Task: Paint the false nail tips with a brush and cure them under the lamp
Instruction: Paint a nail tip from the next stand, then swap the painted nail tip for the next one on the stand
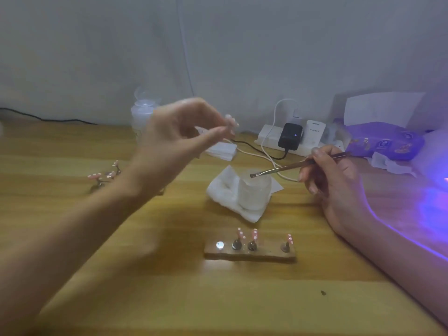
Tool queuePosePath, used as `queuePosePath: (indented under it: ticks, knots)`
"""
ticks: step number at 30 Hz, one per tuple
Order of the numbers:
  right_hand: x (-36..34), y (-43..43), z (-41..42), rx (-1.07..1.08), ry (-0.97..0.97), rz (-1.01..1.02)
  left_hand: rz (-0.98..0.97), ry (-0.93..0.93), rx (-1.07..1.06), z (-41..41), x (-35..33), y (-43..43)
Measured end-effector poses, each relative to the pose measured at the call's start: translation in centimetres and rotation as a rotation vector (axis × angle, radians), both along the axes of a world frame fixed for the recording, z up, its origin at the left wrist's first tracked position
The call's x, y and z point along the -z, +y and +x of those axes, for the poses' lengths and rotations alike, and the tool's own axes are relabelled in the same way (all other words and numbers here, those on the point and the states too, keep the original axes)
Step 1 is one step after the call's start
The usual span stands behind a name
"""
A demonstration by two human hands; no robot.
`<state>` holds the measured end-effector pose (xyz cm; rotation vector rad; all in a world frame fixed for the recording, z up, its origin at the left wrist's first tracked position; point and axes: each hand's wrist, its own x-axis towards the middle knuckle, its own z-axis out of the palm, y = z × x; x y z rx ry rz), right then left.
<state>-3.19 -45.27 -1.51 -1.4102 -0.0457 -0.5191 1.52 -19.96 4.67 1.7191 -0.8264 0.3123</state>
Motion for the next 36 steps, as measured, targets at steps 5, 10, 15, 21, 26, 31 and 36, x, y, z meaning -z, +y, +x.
queuePosePath:
  ticks: [5,10,15,21,26,31,36]
  knots:
    - [0.1,0.1,0.2,-0.023,-0.018,0.037,0.092,-0.007,0.125,-1.6,-0.2,1.8]
    - [0.0,0.3,0.1,-0.014,-0.013,0.026,0.217,0.306,0.218,-3.4,5.3,2.9]
    - [0.0,0.4,0.2,0.007,0.001,0.034,0.287,0.284,0.251,-3.9,6.5,3.0]
    - [0.1,0.1,0.1,-0.021,-0.019,0.076,0.394,0.222,0.203,-4.0,6.2,2.8]
    - [-0.2,0.1,0.1,-0.034,-0.015,0.090,0.542,0.231,0.192,-4.6,6.2,3.2]
    - [-0.2,0.3,0.0,-0.065,-0.019,0.084,0.574,0.119,0.069,-5.5,6.3,2.5]
    - [-0.1,0.2,0.0,-0.070,0.013,0.105,0.495,0.121,0.100,-5.9,6.1,1.8]
